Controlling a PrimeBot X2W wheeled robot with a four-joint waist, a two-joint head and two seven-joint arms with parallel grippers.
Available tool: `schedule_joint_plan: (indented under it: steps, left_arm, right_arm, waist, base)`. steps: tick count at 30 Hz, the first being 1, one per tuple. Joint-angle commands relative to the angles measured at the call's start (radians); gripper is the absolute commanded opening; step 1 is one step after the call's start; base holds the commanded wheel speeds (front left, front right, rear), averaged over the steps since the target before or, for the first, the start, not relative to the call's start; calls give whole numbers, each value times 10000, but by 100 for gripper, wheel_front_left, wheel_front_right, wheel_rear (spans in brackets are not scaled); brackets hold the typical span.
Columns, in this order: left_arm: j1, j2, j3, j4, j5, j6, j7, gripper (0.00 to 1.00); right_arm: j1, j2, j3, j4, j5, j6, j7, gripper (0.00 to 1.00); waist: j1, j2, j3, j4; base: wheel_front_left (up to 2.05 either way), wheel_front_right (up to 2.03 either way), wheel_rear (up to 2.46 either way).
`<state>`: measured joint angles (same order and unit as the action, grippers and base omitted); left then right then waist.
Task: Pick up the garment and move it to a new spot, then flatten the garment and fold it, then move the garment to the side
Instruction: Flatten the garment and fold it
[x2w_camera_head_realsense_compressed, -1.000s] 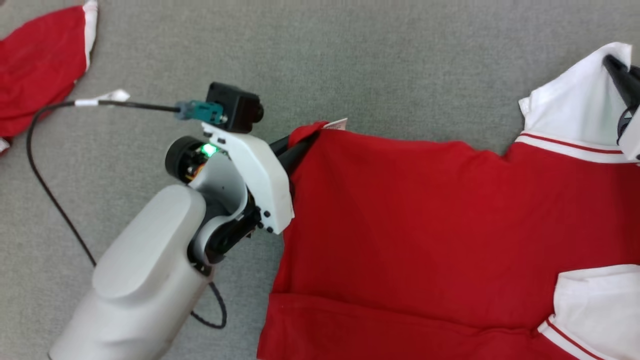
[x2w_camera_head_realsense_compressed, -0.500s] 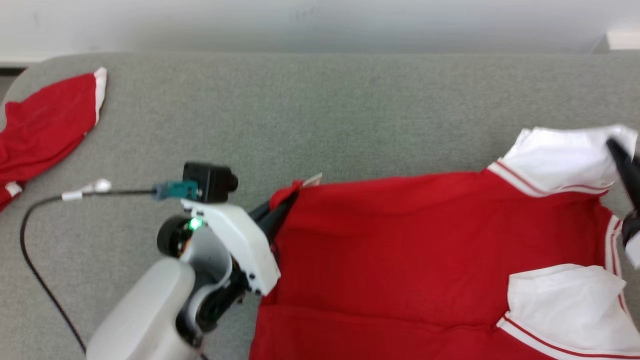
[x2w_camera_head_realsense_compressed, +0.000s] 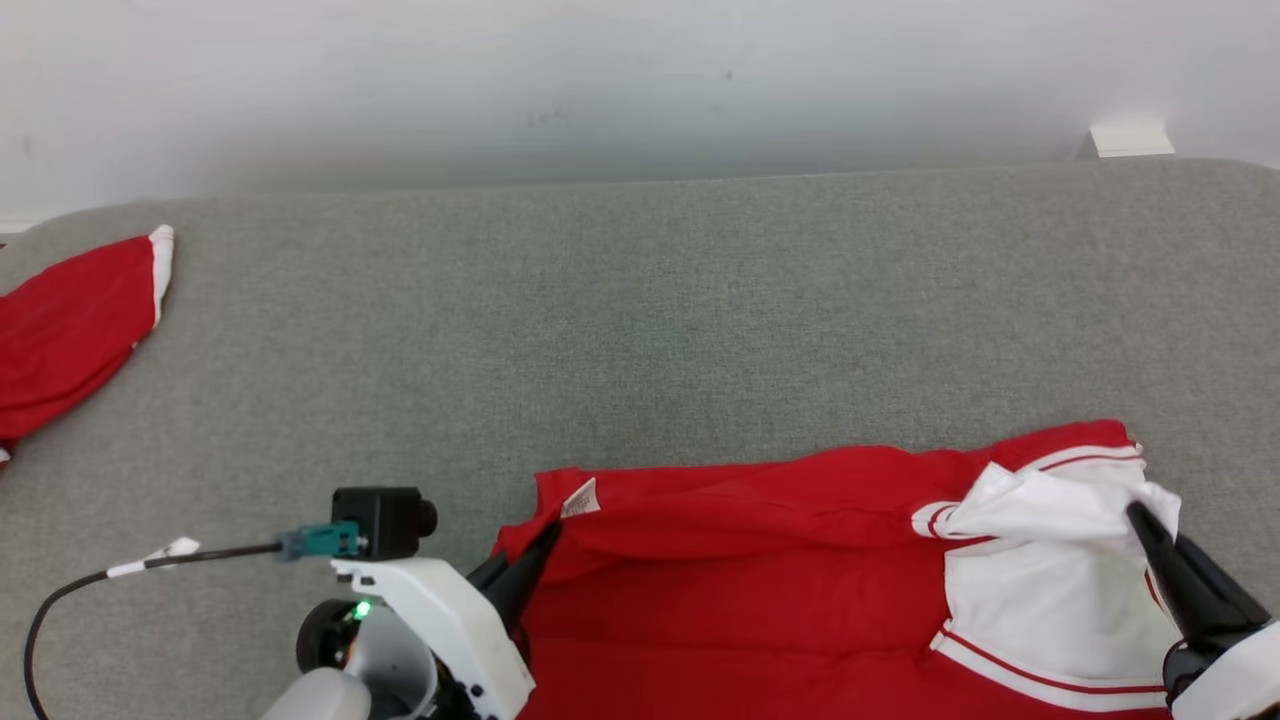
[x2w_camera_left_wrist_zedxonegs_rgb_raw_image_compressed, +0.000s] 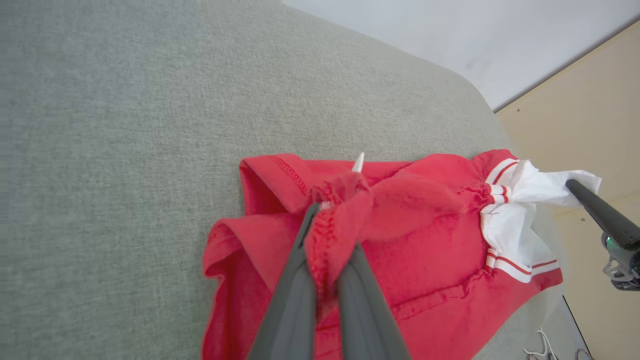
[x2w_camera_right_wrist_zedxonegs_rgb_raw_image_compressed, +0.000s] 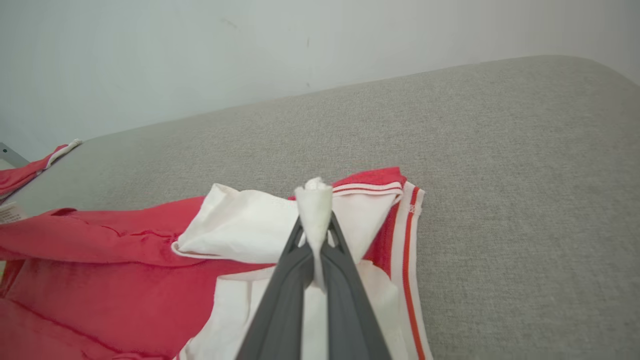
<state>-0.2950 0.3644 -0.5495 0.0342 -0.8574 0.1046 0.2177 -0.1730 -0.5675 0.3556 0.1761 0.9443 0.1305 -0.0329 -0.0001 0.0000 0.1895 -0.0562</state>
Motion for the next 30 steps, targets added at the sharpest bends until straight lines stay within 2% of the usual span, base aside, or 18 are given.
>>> schedule_joint_plan:
  steps: [1, 3, 4, 5, 9, 12, 15, 17, 19, 24, 30]
  left_arm:
    - [168, 85, 67, -28, -102, 13, -95, 0]
    - [275, 77, 80, -23, -88, 96, -144, 0]
    - [322, 57, 82, -15, -56, 97, -231, 32]
    - [396, 47, 32, 10, -11, 92, -260, 100]
    - [872, 19, -76, 186, -99, 110, -376, 100]
    - [1346, 216, 8, 300, 58, 268, -704, 100]
    - [1872, 284, 143, 211, 306, 459, -1414, 100]
    - [2107, 426, 336, 48, 737, 721, -2172, 100]
    - [2391, 284, 611, -109, 964, 1010, -3055, 100]
    - [2631, 160, 716, -25, 2097, 1468, -4513, 100]
    - [2783, -404, 861, 32, 3756, 1815, -4825, 100]
  right_arm:
    - [166, 13, -34, 87, -44, 1, -87, 0]
    - [283, 69, -52, 287, -203, 1, -61, 0]
    - [317, 89, -15, 365, -337, 2, -56, 26]
    - [357, 159, -34, 479, -412, 1, -73, 100]
    - [657, 164, 114, 702, -519, 1, 258, 100]
    - [1013, -17, 28, 663, -403, 1, 450, 100]
    - [1440, -248, -489, 478, -215, 1, 443, 100]
    - [1674, -382, -1079, 346, 22, 1, 362, 100]
    - [1778, -498, -1680, 343, 55, 1, 360, 100]
    - [1480, -94, -2417, 443, 80, 2, 1167, 100]
    - [870, 626, -2291, 1008, -493, 1, 2456, 100]
  waist:
    - [1, 0, -43, -20]
    - [1, 0, -68, -45]
    - [1, 0, -82, -58]
    - [1, 0, -95, -68]
    - [1, 0, -259, -100]
    - [1, 0, -469, -111]
    - [1, 0, -728, -93]
    - [1, 0, -875, -83]
    - [1, 0, -963, -53]
    - [1, 0, -1093, 116]
    - [1, 0, -1102, 381]
  base:
    - [0, 0, 0]
    - [0, 0, 0]
    - [0, 0, 0]
    - [0, 0, 0]
    - [0, 0, 0]
    - [0, 0, 0]
    - [0, 0, 0]
    - [0, 0, 0]
    - [0, 0, 0]
    - [0, 0, 0]
    - [0, 0, 0]
